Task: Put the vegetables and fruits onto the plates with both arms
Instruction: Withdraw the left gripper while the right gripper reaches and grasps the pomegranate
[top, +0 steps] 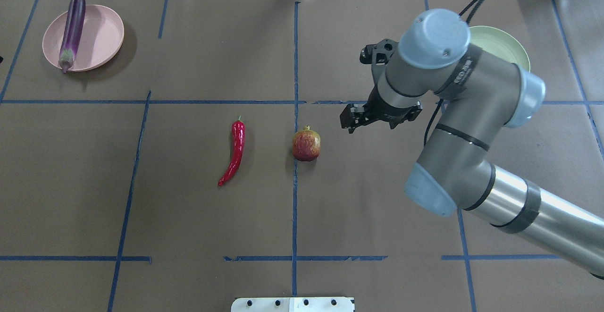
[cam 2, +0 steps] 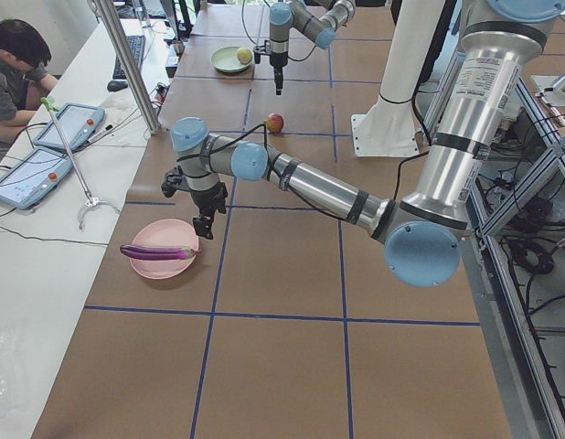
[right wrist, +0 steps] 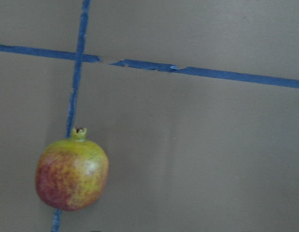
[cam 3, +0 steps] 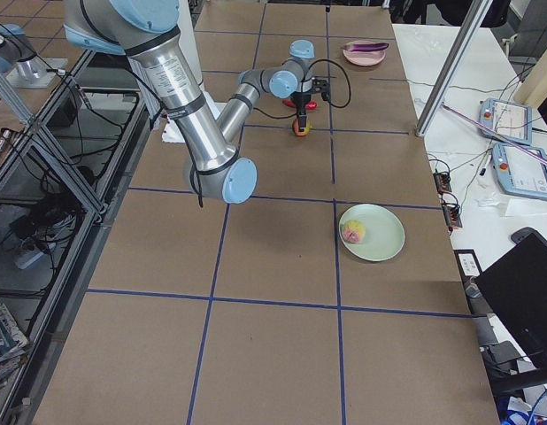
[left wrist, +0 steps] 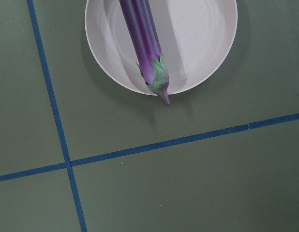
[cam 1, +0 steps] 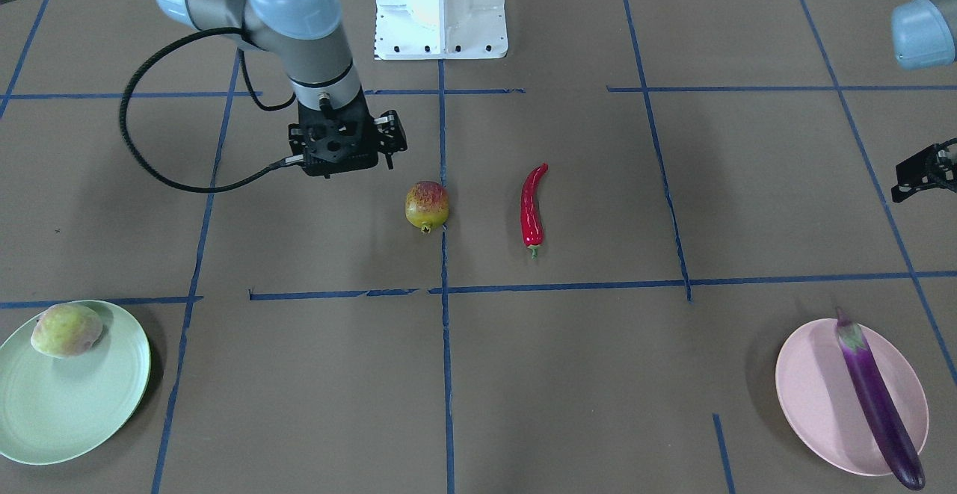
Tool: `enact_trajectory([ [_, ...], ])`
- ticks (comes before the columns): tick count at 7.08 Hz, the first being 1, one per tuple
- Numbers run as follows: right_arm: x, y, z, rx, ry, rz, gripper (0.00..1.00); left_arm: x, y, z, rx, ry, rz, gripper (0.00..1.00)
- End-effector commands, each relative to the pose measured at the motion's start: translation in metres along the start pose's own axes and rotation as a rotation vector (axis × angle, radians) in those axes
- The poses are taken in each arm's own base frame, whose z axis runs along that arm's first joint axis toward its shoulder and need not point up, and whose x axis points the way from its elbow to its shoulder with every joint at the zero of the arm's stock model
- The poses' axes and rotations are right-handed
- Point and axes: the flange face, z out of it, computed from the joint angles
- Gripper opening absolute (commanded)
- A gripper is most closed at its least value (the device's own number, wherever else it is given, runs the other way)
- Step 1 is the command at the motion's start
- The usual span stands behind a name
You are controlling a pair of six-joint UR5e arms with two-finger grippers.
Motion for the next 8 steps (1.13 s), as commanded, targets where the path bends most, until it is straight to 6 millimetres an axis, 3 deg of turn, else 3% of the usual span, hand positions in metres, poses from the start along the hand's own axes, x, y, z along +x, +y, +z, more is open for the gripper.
enact_trajectory([
  [1, -0.079, -0.023, 0.022, 0.000, 0.051, 0.056, 1.00, 0.001, 0.000, 0.000, 0.000, 0.000, 0.001, 1.00],
  [2, -0.099, -0.024, 0.041, 0.028, 0.104, 0.050, 1.00, 0.000, 0.001, 0.001, -0.001, 0.000, 0.000, 1.00],
  [7, -0.094, -0.018, 0.098, 0.008, 0.214, 0.030, 0.99, 0.000, 0.001, 0.001, -0.001, 0.000, -0.003, 1.00],
  [8, -0.096, -0.016, 0.103, 0.013, 0.197, 0.029, 0.90, 0.000, 0.001, 0.001, -0.001, 0.000, -0.003, 1.00],
])
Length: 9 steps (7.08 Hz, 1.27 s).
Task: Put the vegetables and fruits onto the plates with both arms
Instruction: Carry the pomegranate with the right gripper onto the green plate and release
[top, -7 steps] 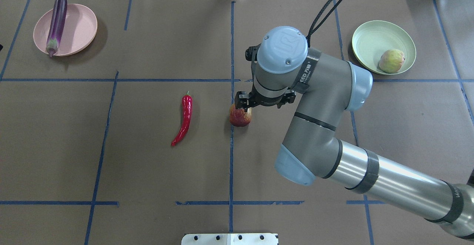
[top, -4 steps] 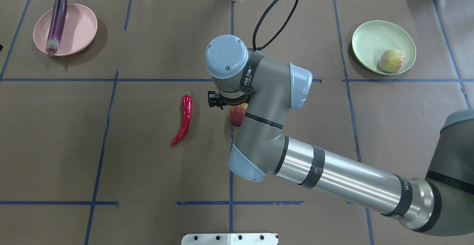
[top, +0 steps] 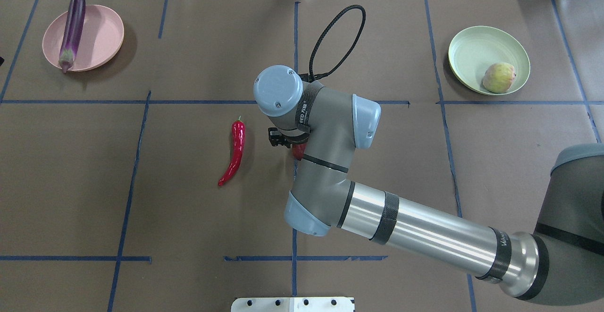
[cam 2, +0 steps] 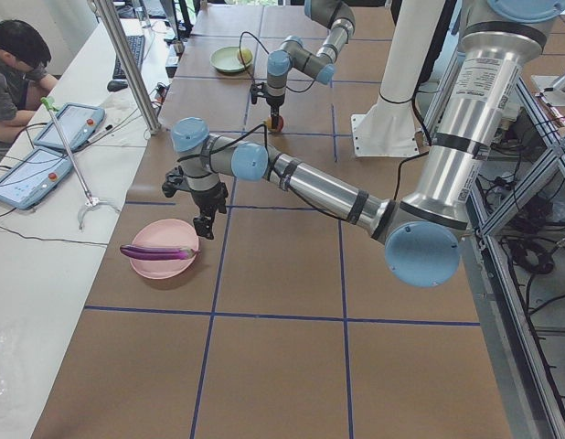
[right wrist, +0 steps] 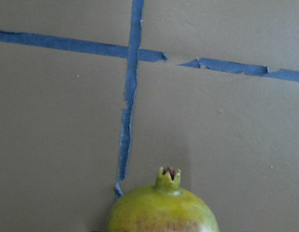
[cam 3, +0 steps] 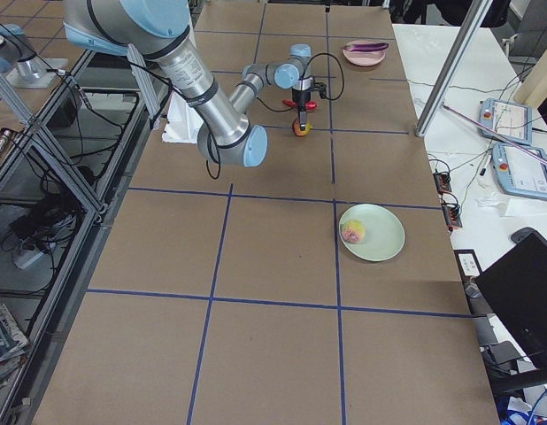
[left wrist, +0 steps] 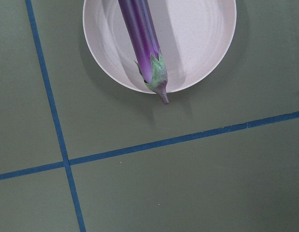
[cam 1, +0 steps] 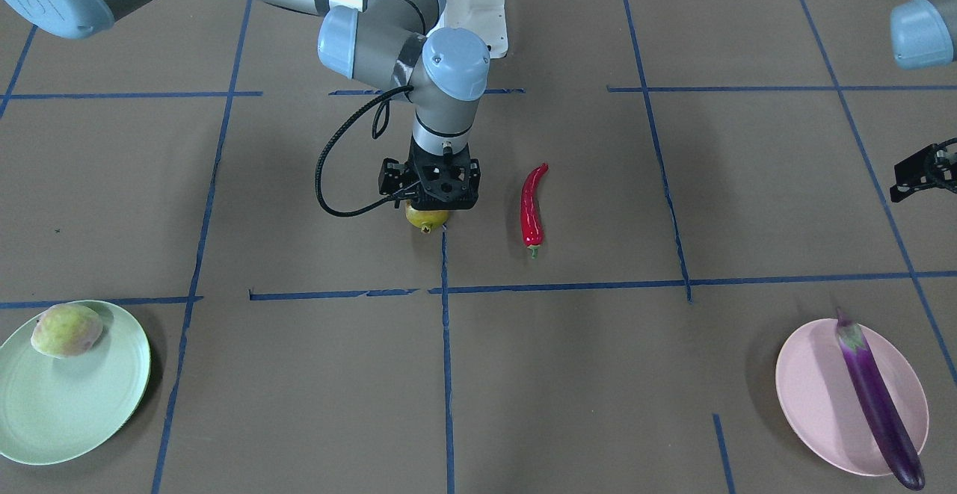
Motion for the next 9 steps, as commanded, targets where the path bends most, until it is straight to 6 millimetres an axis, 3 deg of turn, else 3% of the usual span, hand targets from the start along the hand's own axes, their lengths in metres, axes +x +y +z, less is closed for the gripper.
enact_trajectory([
  [1, -0.004, 0.001, 0.017, 0.003, -0.007, -0.005, 0.80, 0.000, 0.000, -0.001, 0.002, 0.000, 0.000, 1.00],
  [2, -0.005, 0.001, 0.016, 0.001, -0.012, -0.010, 0.62, 0.001, 0.000, -0.002, 0.004, 0.000, 0.002, 1.00],
  [3, -0.004, -0.001, 0.008, 0.004, -0.021, -0.009, 0.25, 0.000, 0.002, -0.001, 0.002, 0.000, 0.000, 1.00],
  [4, 0.020, -0.032, -0.012, 0.024, -0.039, 0.030, 0.10, 0.000, 0.002, -0.001, 0.003, 0.000, 0.001, 1.00],
  [5, 0.059, -0.076, -0.028, 0.026, -0.051, 0.030, 0.07, 0.000, 0.002, -0.001, 0.002, 0.000, 0.000, 1.00],
  [6, 0.114, -0.118, -0.036, 0.021, -0.052, -0.031, 0.06, 0.001, 0.002, 0.000, 0.000, 0.002, 0.002, 1.00],
  [7, 0.182, -0.158, -0.042, 0.020, -0.052, -0.109, 0.05, 0.000, 0.002, 0.000, -0.001, 0.002, 0.001, 1.00],
  [8, 0.262, -0.195, -0.050, 0.014, -0.053, -0.211, 0.05, 0.001, 0.001, -0.001, 0.003, 0.002, -0.009, 1.00],
  [9, 0.321, -0.216, -0.050, -0.021, -0.092, -0.258, 0.04, 0.002, 0.001, -0.001, 0.004, 0.002, -0.008, 1.00],
])
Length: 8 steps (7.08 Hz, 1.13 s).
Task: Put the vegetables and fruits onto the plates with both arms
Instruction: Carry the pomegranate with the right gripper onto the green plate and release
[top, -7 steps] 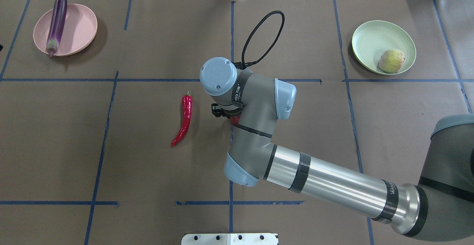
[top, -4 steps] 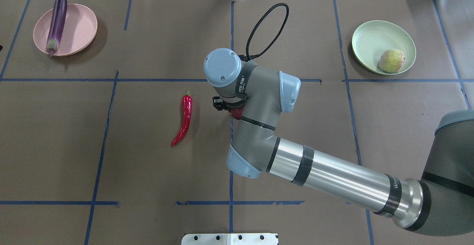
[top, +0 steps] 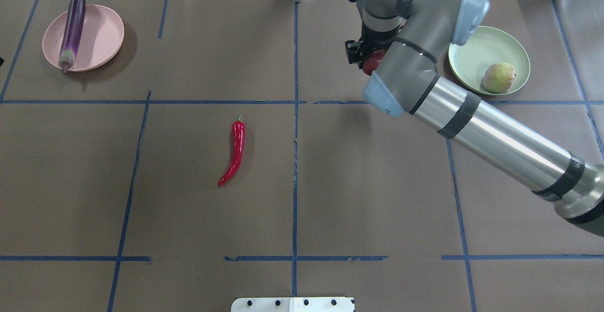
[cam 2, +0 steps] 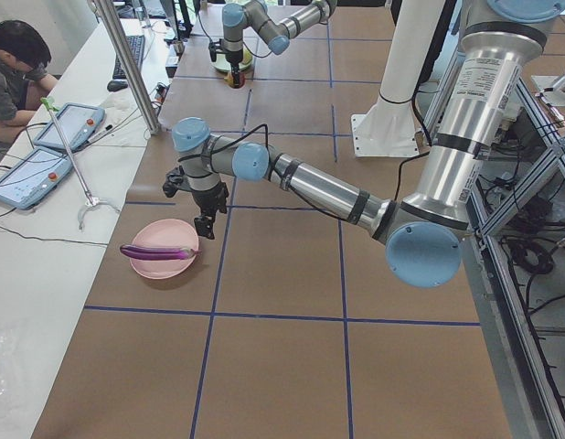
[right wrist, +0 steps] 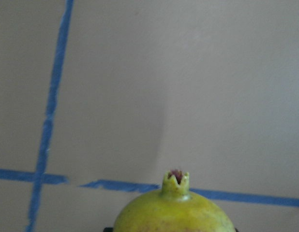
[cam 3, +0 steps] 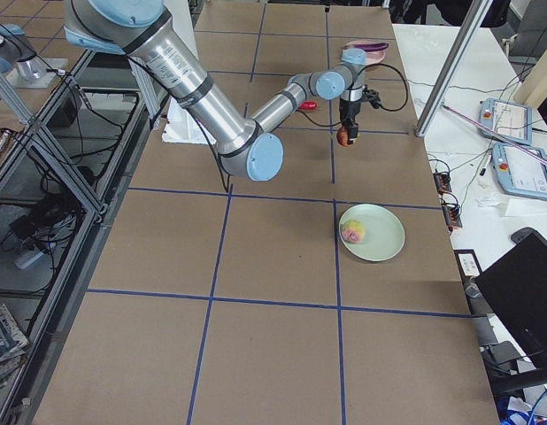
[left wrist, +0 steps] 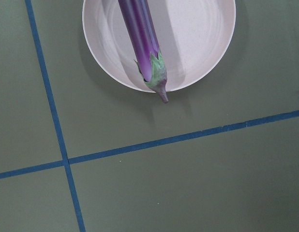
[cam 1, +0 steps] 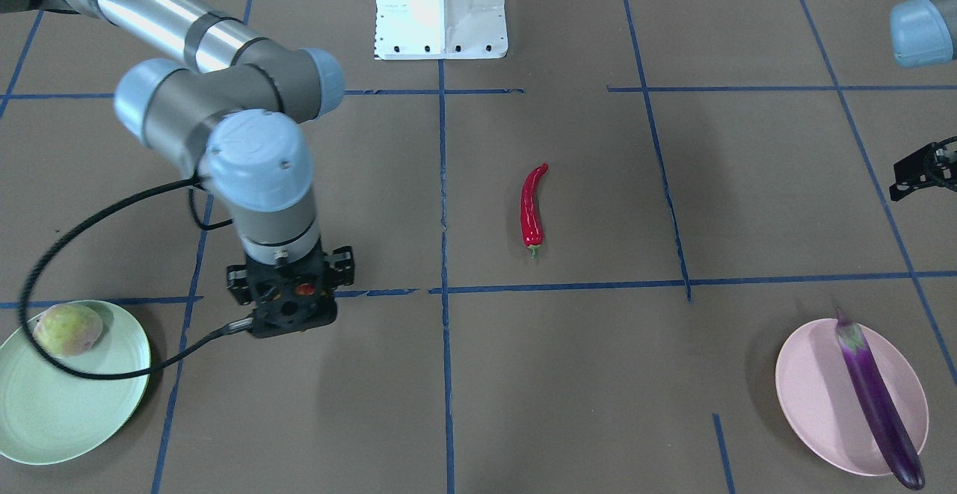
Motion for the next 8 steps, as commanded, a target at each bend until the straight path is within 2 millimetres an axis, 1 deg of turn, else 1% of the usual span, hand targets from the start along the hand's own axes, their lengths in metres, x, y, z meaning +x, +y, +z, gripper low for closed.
enact_trajectory([
  [1, 0.151, -0.016, 0.018, 0.008, -0.128, -0.122, 0.04, 0.001, 0.000, -0.001, 0.002, 0.000, -0.002, 1.00],
  [2, 0.211, -0.013, 0.064, 0.054, -0.167, -0.133, 0.04, 0.000, 0.000, 0.001, -0.001, -0.001, -0.003, 1.00],
  [3, 0.235, -0.009, 0.090, 0.048, -0.170, -0.168, 0.04, 0.000, 0.000, 0.001, -0.001, -0.001, -0.003, 1.00],
  [4, 0.244, -0.005, 0.105, 0.023, -0.160, -0.158, 0.05, 0.000, 0.000, 0.001, -0.001, -0.001, -0.003, 1.00],
  [5, 0.257, 0.001, 0.121, -0.005, -0.144, -0.138, 0.17, 0.002, 0.000, 0.002, -0.003, -0.001, -0.001, 1.00],
  [6, 0.264, 0.008, 0.131, -0.018, -0.129, -0.128, 0.43, 0.002, 0.000, 0.002, -0.003, -0.001, -0.001, 1.00],
  [8, 0.271, 0.013, 0.132, -0.014, -0.122, -0.124, 1.00, 0.000, 0.000, 0.004, -0.007, -0.001, -0.002, 1.00],
])
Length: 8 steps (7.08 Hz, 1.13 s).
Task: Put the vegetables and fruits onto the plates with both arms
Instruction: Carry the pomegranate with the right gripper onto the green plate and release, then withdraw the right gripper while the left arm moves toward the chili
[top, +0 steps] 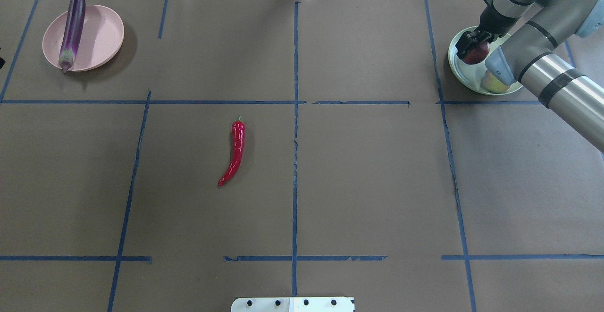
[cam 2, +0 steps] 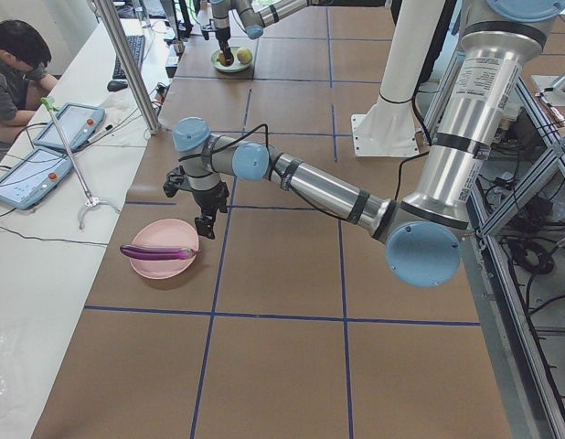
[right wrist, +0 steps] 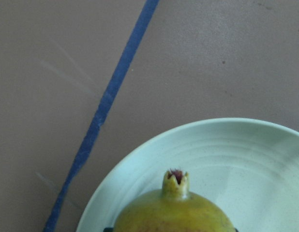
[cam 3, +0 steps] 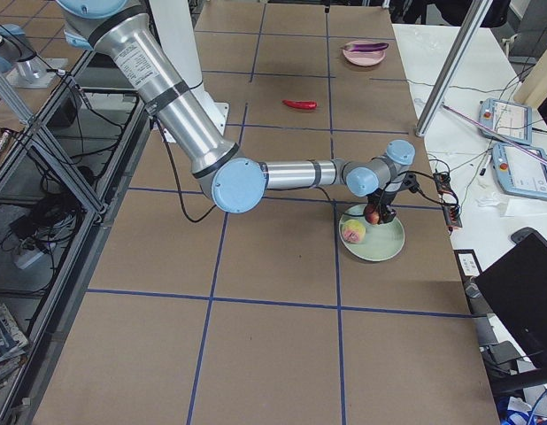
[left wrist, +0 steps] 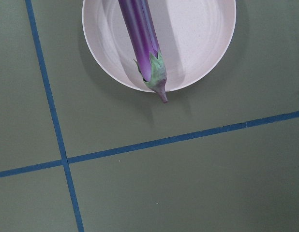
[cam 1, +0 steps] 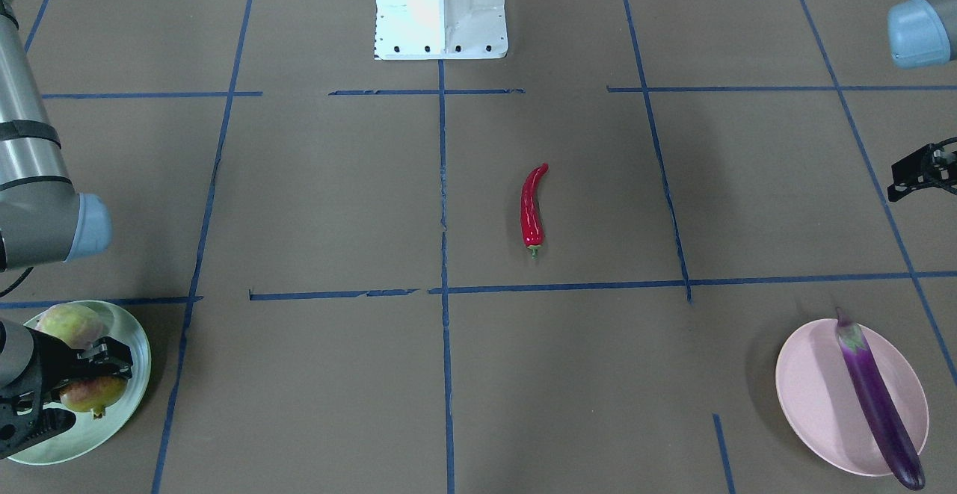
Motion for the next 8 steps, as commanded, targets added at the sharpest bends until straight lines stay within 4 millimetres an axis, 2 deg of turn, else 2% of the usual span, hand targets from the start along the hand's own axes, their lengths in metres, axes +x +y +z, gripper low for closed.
enact_trajectory([
  [1, 0.015, -0.001, -0.015, 0.016, 0.013, 0.018, 1.00, 0.000, 0.000, 0.000, 0.000, 0.000, 0.001, 1.00],
  [2, 0.035, -0.004, -0.041, 0.043, 0.011, 0.047, 1.00, 0.003, 0.000, 0.003, -0.005, 0.001, 0.006, 1.00],
  [3, 0.035, -0.007, -0.067, 0.030, 0.004, 0.085, 1.00, 0.015, -0.001, 0.015, -0.024, 0.003, 0.025, 1.00],
  [4, 0.038, -0.008, -0.103, 0.014, 0.014, 0.133, 1.00, 0.023, -0.002, 0.020, -0.025, 0.008, 0.040, 1.00],
  [5, 0.065, 0.008, -0.121, 0.027, -0.010, 0.145, 1.00, 0.049, -0.002, 0.035, -0.045, 0.014, 0.056, 1.00],
  [6, 0.101, 0.048, -0.123, 0.028, -0.037, 0.121, 1.00, 0.088, -0.004, 0.059, -0.058, 0.026, 0.066, 1.00],
  [7, 0.129, 0.087, -0.132, 0.046, -0.028, 0.118, 1.00, 0.134, -0.003, 0.082, -0.060, 0.050, 0.075, 1.00],
  [8, 0.154, 0.157, -0.115, 0.019, -0.021, 0.128, 1.00, 0.201, -0.013, 0.092, -0.053, 0.084, 0.073, 1.00],
])
